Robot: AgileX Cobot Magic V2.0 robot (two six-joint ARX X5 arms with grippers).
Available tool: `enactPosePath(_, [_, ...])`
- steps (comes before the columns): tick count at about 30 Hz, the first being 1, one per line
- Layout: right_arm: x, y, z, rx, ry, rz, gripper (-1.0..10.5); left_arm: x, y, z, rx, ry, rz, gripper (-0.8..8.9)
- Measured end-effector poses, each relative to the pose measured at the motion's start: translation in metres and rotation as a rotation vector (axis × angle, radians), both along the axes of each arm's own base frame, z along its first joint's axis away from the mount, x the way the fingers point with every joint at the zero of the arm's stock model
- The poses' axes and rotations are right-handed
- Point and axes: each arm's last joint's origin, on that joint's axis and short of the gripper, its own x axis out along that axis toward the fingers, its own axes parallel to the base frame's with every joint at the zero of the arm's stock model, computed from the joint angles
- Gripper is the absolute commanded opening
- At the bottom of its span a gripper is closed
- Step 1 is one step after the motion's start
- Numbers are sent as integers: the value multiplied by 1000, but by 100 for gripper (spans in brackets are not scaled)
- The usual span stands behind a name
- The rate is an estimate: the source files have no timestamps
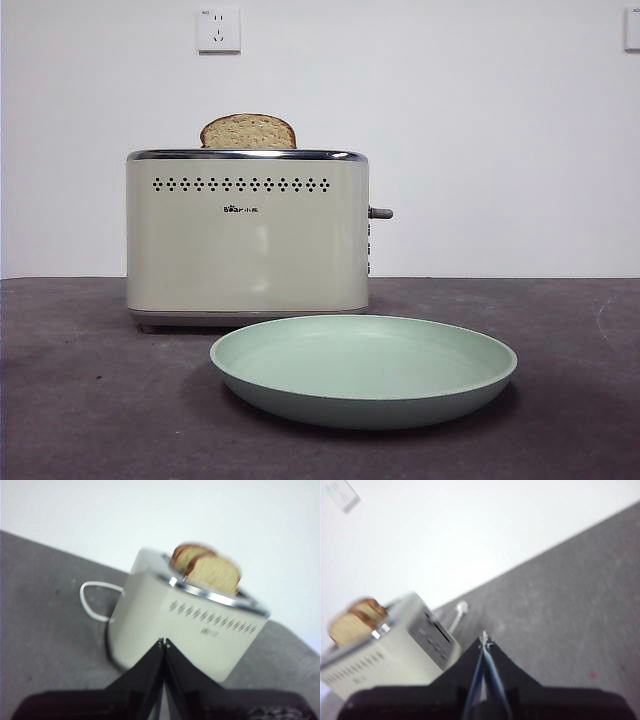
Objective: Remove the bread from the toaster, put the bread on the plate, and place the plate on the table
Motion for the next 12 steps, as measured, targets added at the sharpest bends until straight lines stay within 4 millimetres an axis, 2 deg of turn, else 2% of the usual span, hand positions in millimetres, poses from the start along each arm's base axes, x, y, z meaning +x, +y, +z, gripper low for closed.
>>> enactPosePath(6, [5,1,69,-31,13,58,-11,-2,0,61,24,6,-13,-6])
enactPosePath(12, [23,5,135,-103,44,238,-10,11,-2,124,120,26,-64,-6])
